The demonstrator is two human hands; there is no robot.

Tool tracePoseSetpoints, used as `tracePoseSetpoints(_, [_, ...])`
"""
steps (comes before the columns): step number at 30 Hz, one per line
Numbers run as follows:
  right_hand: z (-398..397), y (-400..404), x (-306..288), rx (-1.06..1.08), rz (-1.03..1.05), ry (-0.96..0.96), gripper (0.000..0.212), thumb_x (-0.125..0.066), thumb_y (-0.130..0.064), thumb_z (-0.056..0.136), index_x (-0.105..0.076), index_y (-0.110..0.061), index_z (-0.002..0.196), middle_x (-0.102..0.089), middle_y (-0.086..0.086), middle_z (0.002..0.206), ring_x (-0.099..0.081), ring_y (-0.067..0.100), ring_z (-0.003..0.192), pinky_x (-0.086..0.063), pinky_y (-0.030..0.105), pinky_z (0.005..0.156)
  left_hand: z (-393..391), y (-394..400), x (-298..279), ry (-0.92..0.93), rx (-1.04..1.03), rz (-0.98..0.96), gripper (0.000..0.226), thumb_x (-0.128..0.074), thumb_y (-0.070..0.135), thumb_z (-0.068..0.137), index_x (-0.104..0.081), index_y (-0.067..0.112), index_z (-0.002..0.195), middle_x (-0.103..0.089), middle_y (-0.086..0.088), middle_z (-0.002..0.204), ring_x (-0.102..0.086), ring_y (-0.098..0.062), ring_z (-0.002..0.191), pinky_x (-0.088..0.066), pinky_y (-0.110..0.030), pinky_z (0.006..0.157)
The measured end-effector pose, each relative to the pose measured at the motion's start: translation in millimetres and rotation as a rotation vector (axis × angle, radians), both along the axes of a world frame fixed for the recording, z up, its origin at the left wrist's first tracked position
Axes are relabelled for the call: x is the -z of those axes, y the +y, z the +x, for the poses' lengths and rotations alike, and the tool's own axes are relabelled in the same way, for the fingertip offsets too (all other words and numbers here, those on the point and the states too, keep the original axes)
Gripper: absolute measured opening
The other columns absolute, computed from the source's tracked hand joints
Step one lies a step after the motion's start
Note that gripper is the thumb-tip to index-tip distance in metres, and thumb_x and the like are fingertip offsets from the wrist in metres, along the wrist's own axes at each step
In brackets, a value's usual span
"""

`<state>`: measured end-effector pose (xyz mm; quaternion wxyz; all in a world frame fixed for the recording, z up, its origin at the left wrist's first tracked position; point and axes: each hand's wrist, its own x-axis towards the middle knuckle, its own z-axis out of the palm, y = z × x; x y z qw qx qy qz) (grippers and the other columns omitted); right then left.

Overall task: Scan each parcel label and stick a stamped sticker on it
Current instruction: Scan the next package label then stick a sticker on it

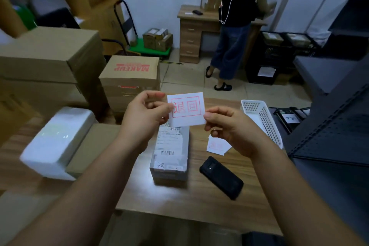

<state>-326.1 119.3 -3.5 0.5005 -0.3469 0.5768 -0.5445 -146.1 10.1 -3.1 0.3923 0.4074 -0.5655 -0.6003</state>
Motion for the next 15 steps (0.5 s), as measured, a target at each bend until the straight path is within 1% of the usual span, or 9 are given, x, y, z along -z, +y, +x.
tracePoseSetpoints(2, [2, 4, -6, 0.004, -0.019, 0.008, 0.006, -0.063, -0.008, 0.090, -0.068, -0.006, 0.092, -0.069, -0.002, 0.078, -0.057, 0.013, 0.071, -0.040, 0.024, 0.062, -1, 4, -11, 0.021, 0.005, 0.000, 0.027, -0.073, 0.000, 0.083, -0.060, 0.013, 0.103, -0.071, -0.023, 0.094, -0.071, -0.034, 0.090, -0.055, -0.035, 0.073])
tracePoseSetpoints(4, [3, 9, -10, 0.014, -0.047, 0.012, 0.006, -0.063, -0.008, 0.091, -0.069, -0.008, 0.089, -0.069, 0.000, 0.081, -0.057, 0.013, 0.072, -0.040, 0.024, 0.062, -2, 10, -20, 0.031, 0.015, -0.002, 0.028, -0.073, 0.001, 0.083, -0.060, 0.013, 0.104, -0.072, -0.022, 0.097, -0.069, -0.038, 0.096, -0.055, -0.048, 0.085])
tracePoseSetpoints(6, [2, 14, -14, 0.029, -0.066, 0.012, 0.007, -0.063, -0.008, 0.090, -0.069, -0.008, 0.086, -0.070, 0.000, 0.080, -0.057, 0.013, 0.072, -0.041, 0.024, 0.062, -3, 13, -26, 0.026, 0.026, -0.018, 0.029, -0.074, 0.003, 0.082, -0.060, 0.014, 0.105, -0.073, -0.018, 0.095, -0.070, -0.036, 0.096, -0.055, -0.055, 0.089])
tracePoseSetpoints(8, [0, 17, -19, 0.045, -0.075, 0.001, 0.007, -0.063, -0.008, 0.090, -0.069, -0.008, 0.088, -0.071, 0.000, 0.080, -0.058, 0.013, 0.071, -0.042, 0.025, 0.063, -5, 18, -35, 0.032, 0.016, -0.034, 0.030, -0.075, 0.004, 0.082, -0.060, 0.015, 0.106, -0.071, -0.021, 0.098, -0.068, -0.039, 0.099, -0.053, -0.056, 0.088])
tracePoseSetpoints(10, [0, 19, -21, 0.054, -0.075, -0.031, 0.007, -0.064, -0.009, 0.089, -0.069, -0.006, 0.090, -0.072, 0.001, 0.081, -0.058, 0.013, 0.072, -0.042, 0.025, 0.064, -7, 20, -43, 0.025, 0.017, -0.034, 0.032, -0.075, 0.004, 0.082, -0.061, 0.014, 0.108, -0.071, -0.022, 0.100, -0.067, -0.039, 0.100, -0.054, -0.055, 0.089])
tracePoseSetpoints(12, [-3, 22, -25, 0.070, -0.092, -0.076, 0.011, -0.067, -0.013, 0.083, -0.069, -0.005, 0.090, -0.071, 0.003, 0.084, -0.060, 0.013, 0.073, -0.042, 0.025, 0.064, -10, 22, -51, -0.020, 0.025, -0.090, 0.035, -0.076, 0.009, 0.081, -0.061, 0.018, 0.111, -0.072, -0.015, 0.100, -0.069, -0.031, 0.099, -0.057, -0.046, 0.088])
tracePoseSetpoints(13, [-4, 22, -27, 0.089, -0.097, -0.096, 0.014, -0.069, -0.015, 0.080, -0.068, -0.005, 0.090, -0.071, 0.005, 0.086, -0.060, 0.014, 0.074, -0.042, 0.026, 0.064, -11, 24, -54, -0.078, 0.015, -0.176, 0.036, -0.078, 0.013, 0.081, -0.061, 0.022, 0.112, -0.072, -0.008, 0.101, -0.068, -0.023, 0.099, -0.058, -0.037, 0.085])
tracePoseSetpoints(14, [-6, 21, -27, 0.122, -0.101, -0.103, 0.014, -0.070, -0.015, 0.080, -0.067, -0.005, 0.089, -0.070, 0.006, 0.088, -0.061, 0.014, 0.075, -0.042, 0.026, 0.065, -11, 26, -57, -0.155, -0.007, -0.324, 0.038, -0.079, 0.018, 0.080, -0.061, 0.027, 0.113, -0.069, 0.001, 0.104, -0.065, -0.016, 0.099, -0.057, -0.029, 0.084])
tracePoseSetpoints(15, [-8, 21, -28, 0.161, -0.101, -0.102, 0.010, -0.069, -0.013, 0.082, -0.066, -0.006, 0.089, -0.069, 0.008, 0.089, -0.062, 0.015, 0.077, -0.043, 0.027, 0.067, -10, 29, -59, -0.236, -0.024, -0.533, 0.039, -0.079, 0.023, 0.080, -0.062, 0.030, 0.114, -0.064, 0.010, 0.110, -0.061, -0.010, 0.103, -0.053, -0.024, 0.085])
